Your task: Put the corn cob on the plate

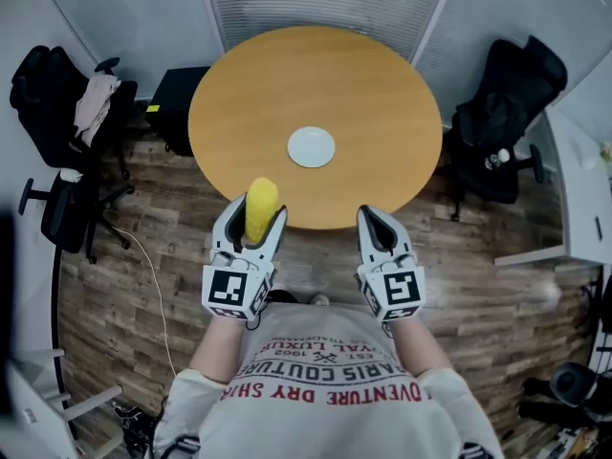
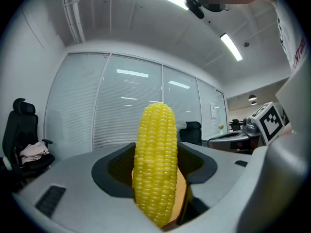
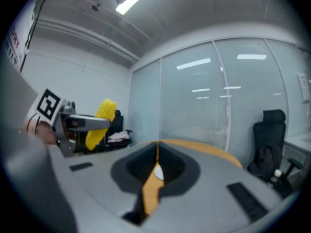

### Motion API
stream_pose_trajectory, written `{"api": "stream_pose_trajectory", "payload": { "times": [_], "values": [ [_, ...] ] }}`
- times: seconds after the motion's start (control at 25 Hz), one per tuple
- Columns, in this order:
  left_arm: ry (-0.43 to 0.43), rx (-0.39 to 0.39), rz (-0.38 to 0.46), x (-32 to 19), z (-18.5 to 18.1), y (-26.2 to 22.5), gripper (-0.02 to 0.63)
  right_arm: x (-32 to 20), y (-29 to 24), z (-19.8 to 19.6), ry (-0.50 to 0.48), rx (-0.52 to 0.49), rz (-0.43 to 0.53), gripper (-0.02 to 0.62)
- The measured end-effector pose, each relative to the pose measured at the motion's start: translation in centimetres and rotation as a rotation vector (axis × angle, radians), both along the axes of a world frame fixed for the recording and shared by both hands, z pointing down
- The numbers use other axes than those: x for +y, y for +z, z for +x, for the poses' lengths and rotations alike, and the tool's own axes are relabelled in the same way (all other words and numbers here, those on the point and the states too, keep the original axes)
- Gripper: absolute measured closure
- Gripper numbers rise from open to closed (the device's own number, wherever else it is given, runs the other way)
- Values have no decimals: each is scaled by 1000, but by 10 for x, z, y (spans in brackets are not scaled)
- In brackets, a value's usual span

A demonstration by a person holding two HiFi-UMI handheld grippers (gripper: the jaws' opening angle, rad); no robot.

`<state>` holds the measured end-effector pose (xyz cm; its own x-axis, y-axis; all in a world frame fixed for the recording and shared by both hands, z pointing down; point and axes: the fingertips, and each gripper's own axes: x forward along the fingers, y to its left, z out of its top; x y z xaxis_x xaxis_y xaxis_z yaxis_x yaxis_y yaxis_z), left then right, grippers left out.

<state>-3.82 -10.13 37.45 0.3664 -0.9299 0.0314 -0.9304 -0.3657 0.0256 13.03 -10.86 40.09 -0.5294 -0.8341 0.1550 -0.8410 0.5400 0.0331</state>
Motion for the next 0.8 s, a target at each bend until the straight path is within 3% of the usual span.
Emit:
{"api": "stream_pose_trajectory", "payload": {
  "times": [0.32,0.52,0.8],
  "values": [
    [28,-8,-73,-75,32,30,321,-62,23,22,12,4,-59,566],
    [66,-21,-113,-135,34,53,321,-113,40,19,35,16,-106,566],
    [123,29,-160,-211,30,92,321,-179,67,10,62,47,-166,566]
  ]
}}
